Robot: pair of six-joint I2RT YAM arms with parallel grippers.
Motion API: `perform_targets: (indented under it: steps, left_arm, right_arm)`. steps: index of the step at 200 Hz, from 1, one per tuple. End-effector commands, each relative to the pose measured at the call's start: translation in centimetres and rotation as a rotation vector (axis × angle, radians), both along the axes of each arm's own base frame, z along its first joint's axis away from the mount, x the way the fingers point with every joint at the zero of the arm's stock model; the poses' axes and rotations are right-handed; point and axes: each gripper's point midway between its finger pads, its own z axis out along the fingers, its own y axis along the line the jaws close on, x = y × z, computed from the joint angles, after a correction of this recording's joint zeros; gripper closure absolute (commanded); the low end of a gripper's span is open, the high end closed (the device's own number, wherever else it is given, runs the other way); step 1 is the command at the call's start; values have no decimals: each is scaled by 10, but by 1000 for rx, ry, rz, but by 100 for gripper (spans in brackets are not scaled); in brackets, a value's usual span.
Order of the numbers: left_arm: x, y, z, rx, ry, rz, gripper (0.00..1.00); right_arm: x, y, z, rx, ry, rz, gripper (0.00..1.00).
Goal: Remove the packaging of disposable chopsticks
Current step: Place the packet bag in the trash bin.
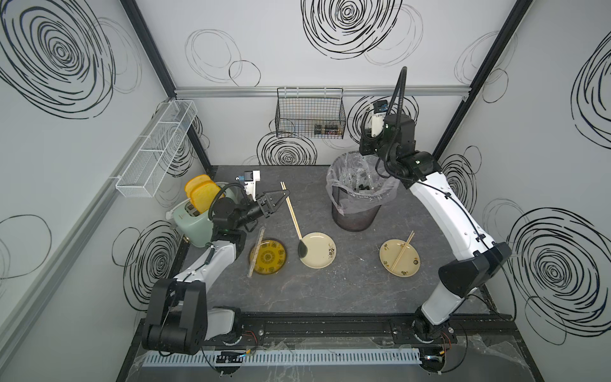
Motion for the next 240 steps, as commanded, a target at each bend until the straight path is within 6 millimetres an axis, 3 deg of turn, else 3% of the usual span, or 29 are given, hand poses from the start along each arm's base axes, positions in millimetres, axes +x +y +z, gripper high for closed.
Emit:
perform_targets:
  steps: [1, 30, 73, 133, 168, 240]
  left_arm:
    - [-6, -3, 18, 7, -76, -20, 100]
    - [-6, -5, 17, 15, -75, -24, 100]
    - [-6, -8, 15, 17, -69, -30, 100]
    - [-9, -10, 19, 20, -81, -34, 100]
    - [-10, -10, 20, 23, -88, -34, 100]
    - [-9, -10, 18, 27, -81, -32, 100]
  right_arm:
    - [5, -12, -2, -27, 9, -25, 100]
    - [15, -22, -15, -24, 41, -30, 100]
    - [30, -14, -38, -58, 98, -4, 100]
    - [40, -22, -62, -104, 163, -12, 100]
    - [34, -22, -100, -102, 254, -6, 100]
    - [15, -1, -171, -57, 476, 100, 100]
